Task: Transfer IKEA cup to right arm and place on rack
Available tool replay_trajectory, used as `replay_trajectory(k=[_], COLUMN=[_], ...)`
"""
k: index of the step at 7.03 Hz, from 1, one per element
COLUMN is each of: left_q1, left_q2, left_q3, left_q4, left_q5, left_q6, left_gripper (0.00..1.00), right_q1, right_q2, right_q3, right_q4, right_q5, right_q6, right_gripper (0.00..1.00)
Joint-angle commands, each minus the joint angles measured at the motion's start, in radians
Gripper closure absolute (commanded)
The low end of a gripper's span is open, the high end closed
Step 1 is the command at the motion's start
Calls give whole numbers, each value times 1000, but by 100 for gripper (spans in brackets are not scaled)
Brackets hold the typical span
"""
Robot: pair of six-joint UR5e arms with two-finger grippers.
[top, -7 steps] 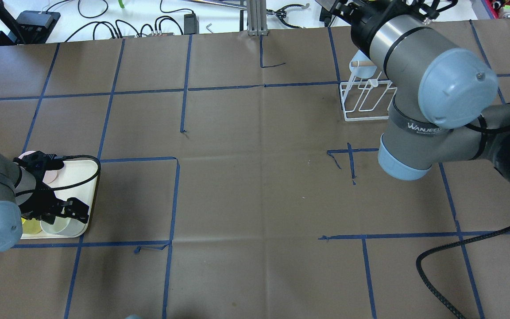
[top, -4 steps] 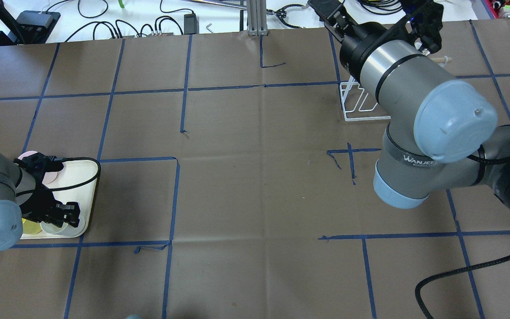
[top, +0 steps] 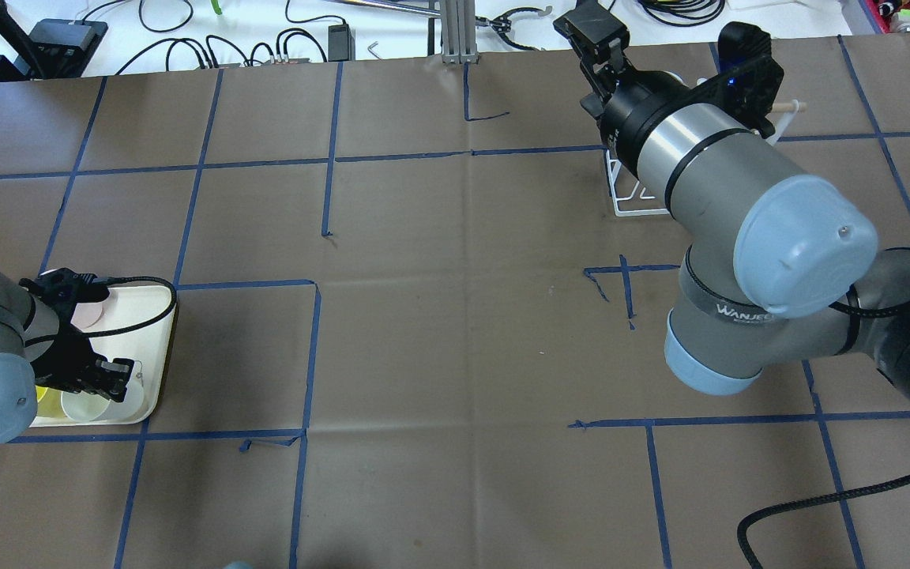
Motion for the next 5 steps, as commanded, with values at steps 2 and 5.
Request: replay_trajectory(k=[2,5], left_q1=[-17,-100], left_q2=[0,-84], left_q3=[260,629], left_q4=[-256,-527], left_q5=[-12,-84], left_q6=[-6,-13], left_gripper=[100,100], right_q1=[1,1], right_q2=[15,18], right_q3=[4,4], right_q4=[-75,-55], right_q5=[0,-12], right_q6=[244,258], right_gripper=[0,0])
